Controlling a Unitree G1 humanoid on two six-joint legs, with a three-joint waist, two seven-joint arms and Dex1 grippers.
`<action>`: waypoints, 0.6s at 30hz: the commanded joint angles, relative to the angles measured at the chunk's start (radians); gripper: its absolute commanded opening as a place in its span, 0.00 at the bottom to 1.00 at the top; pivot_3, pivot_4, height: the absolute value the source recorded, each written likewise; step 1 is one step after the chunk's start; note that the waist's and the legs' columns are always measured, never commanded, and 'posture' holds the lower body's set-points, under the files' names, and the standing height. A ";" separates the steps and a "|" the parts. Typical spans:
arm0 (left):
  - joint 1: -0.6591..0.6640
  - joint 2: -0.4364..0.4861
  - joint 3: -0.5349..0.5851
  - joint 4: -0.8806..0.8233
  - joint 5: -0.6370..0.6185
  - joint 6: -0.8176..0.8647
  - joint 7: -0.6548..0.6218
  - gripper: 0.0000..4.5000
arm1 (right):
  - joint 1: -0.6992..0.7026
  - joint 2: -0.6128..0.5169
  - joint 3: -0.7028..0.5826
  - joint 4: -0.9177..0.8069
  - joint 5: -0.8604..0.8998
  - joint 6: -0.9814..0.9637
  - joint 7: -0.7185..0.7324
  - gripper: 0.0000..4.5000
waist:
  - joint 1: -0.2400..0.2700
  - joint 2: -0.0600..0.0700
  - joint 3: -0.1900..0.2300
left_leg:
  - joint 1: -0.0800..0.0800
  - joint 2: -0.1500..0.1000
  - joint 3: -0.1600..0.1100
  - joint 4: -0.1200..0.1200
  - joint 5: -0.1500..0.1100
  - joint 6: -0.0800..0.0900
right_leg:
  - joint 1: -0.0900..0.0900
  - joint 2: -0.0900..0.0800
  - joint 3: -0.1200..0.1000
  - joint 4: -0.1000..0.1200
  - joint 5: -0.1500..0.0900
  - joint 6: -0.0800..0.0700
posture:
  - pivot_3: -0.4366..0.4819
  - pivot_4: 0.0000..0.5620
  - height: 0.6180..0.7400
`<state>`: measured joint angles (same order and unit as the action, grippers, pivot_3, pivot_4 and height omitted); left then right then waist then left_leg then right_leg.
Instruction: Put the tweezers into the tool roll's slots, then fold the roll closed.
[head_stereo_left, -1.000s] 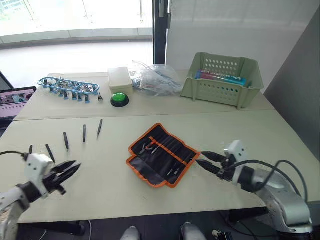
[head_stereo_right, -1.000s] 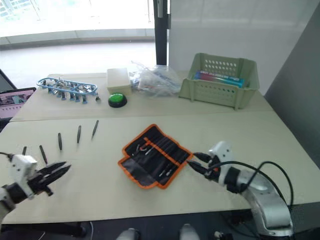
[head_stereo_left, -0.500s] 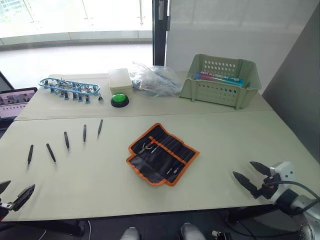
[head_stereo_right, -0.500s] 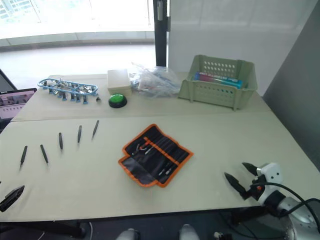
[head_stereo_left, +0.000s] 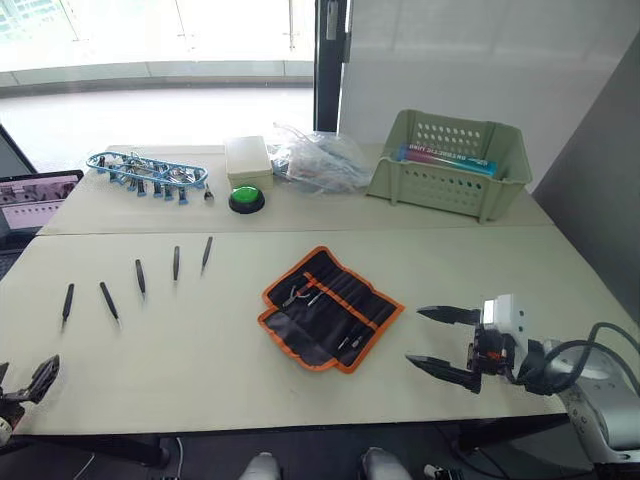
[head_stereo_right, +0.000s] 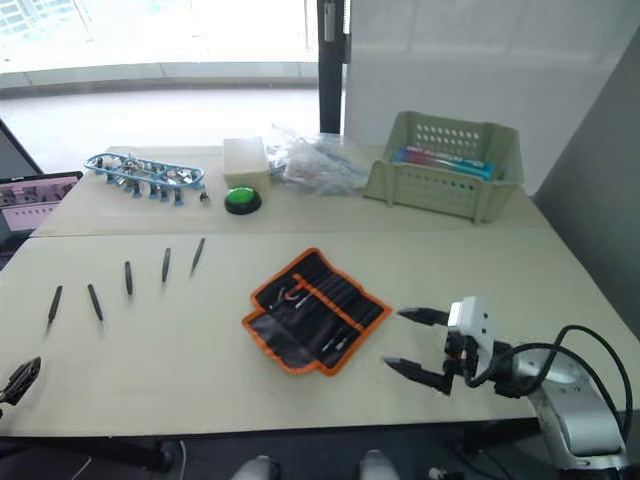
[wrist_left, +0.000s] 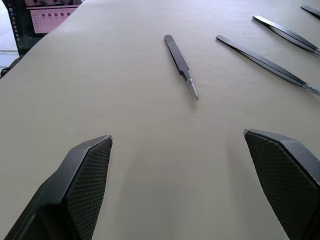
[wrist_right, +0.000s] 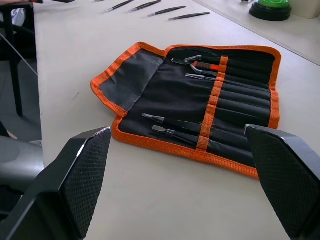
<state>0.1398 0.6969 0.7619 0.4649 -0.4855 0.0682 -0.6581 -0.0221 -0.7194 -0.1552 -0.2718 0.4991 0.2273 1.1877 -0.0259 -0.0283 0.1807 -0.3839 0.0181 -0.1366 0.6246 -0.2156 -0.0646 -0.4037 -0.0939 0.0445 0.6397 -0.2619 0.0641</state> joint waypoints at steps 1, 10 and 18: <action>-0.063 0.034 -0.048 0.030 0.050 -0.005 0.039 0.99 | -0.027 -0.011 0.003 -0.020 0.032 -0.009 0.022 1.00 | 0.003 0.000 0.000 | 0.000 0.000 0.000 0.000 0.000 0.000 | 0.000 0.000 0.000 0.000 0.000 0.000 | 0.48 0.27 0.97; -0.286 0.087 -0.168 0.260 0.149 -0.036 0.079 0.99 | -0.052 -0.012 0.004 -0.081 0.061 0.040 -0.028 1.00 | 0.009 0.000 0.000 | 0.001 0.000 0.000 0.000 0.000 -0.001 | 0.000 0.001 0.000 0.002 0.000 0.000 | 0.48 0.27 0.97; -0.421 0.065 -0.211 0.463 0.160 -0.049 0.084 0.73 | -0.044 -0.014 -0.016 -0.108 0.074 0.068 -0.068 1.00 | 0.012 0.006 -0.001 | 0.004 0.000 0.000 0.000 0.002 -0.003 | 0.001 0.000 0.000 0.004 0.001 0.000 | 0.48 0.27 0.97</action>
<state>-0.2835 0.7741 0.5689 0.8800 -0.3396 0.0187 -0.5827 -0.0645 -0.7218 -0.1368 -0.3462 0.5413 0.2914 1.1262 -0.0134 -0.0223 0.1800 -0.3793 0.0179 -0.1366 0.6244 -0.2136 -0.0674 -0.4023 -0.0937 0.0447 0.6443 -0.2611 0.0640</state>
